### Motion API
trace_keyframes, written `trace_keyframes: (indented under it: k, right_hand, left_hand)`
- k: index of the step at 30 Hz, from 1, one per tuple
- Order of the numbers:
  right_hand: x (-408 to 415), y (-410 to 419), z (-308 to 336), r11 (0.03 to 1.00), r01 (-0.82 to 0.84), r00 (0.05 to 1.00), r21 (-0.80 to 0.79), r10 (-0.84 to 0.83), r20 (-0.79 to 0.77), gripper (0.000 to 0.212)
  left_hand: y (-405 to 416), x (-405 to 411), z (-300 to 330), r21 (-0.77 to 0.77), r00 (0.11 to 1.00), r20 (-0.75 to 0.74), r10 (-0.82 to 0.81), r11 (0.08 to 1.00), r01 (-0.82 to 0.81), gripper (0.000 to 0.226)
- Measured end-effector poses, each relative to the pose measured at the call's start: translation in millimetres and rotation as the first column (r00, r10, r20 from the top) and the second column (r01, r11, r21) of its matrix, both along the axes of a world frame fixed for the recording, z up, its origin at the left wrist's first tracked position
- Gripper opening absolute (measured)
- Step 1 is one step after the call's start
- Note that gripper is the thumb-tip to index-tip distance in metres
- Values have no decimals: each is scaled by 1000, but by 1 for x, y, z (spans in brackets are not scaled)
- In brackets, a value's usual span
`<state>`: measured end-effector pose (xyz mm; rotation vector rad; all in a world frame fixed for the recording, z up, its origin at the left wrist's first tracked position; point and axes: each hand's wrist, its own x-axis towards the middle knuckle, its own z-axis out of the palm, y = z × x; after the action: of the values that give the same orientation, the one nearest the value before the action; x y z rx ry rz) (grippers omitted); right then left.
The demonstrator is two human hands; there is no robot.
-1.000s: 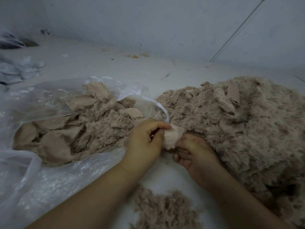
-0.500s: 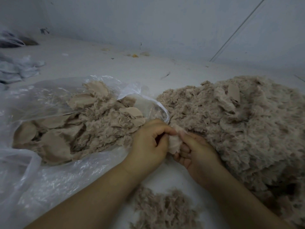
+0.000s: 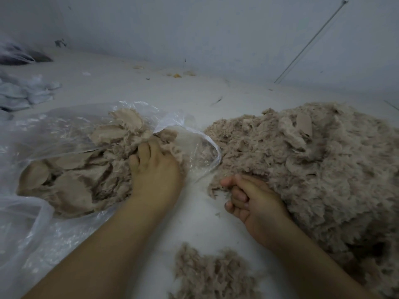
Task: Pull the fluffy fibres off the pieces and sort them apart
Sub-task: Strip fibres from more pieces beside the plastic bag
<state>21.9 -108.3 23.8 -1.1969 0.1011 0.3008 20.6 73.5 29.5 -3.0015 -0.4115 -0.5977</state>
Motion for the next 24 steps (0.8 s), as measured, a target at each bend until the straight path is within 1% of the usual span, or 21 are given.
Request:
trace_keyframes:
  k: [1,3,5,6,7,8,9,10,11,13,15,17,19,20,21,22,24]
  right_hand:
    - [0,0,0,1000,1,1000,6,-1,1,35]
    - [1,0,0,1000,3,1000,26,-3,-3,37]
    - [2,0,-1,999,9,1000,49,-8,-14,42]
    - [3,1,-1,998,14,1000,60,-12,-23,44]
    - [3,1,-1,998,19,999,65,-17,-33,46]
    - [3,1,-1,998,22,999,66,-20,-39,47]
    - [4,2,-1,998,24,999,64,-21,-42,47]
    - [4,2,-1,998,24,999,63,-21,-42,47]
    - [3,2,-1,998,24,999,64,-22,-42,46]
    - [3,2,-2,997,30,999,68,-28,-40,44]
    - [4,1,-3,998,28,999,57,-27,-31,43]
    - [4,0,-3,998,26,999,52,-25,-22,40]
    - [5,0,-3,997,34,999,67,-31,-35,33]
    - [5,0,-3,997,37,999,69,-34,-41,32]
    - [5,0,-3,997,39,998,62,-37,-45,31]
    - [6,0,-4,998,41,998,48,-39,-48,32]
    - [6,1,-3,998,59,997,9,-58,-46,29]
  left_hand:
    - [-1,-1,1,20,1000,22,-2,1000,2,19]
    - [-5,-1,5,2,983,162,-89,996,90,15]
    - [-13,0,6,13,915,306,-262,962,271,13]
    - [-19,-1,4,2,871,326,-367,922,388,11]
    - [-25,-3,2,-62,833,307,-460,864,500,10]
    - [-33,-4,-2,-168,806,271,-527,798,578,12]
    - [-38,-6,-5,-296,794,219,-568,736,608,20]
    - [-43,-6,-8,-395,791,151,-593,697,598,28]
    - [-45,-3,-10,-425,792,101,-602,694,581,35]
    - [-47,3,-11,-414,788,88,-609,697,585,37]
    - [-47,6,-11,-464,783,180,-595,651,601,32]
    - [-44,4,-13,-552,809,301,-504,600,579,29]
    - [-42,-3,-12,-635,832,367,-417,541,551,25]
    - [-42,-6,-11,-671,826,387,-410,489,557,21]
    - [-43,-9,-10,-705,809,412,-419,416,575,20]
    - [-44,-11,-7,-740,788,449,-421,318,592,22]
    - [-48,-17,-1,-794,756,546,-361,64,605,29]
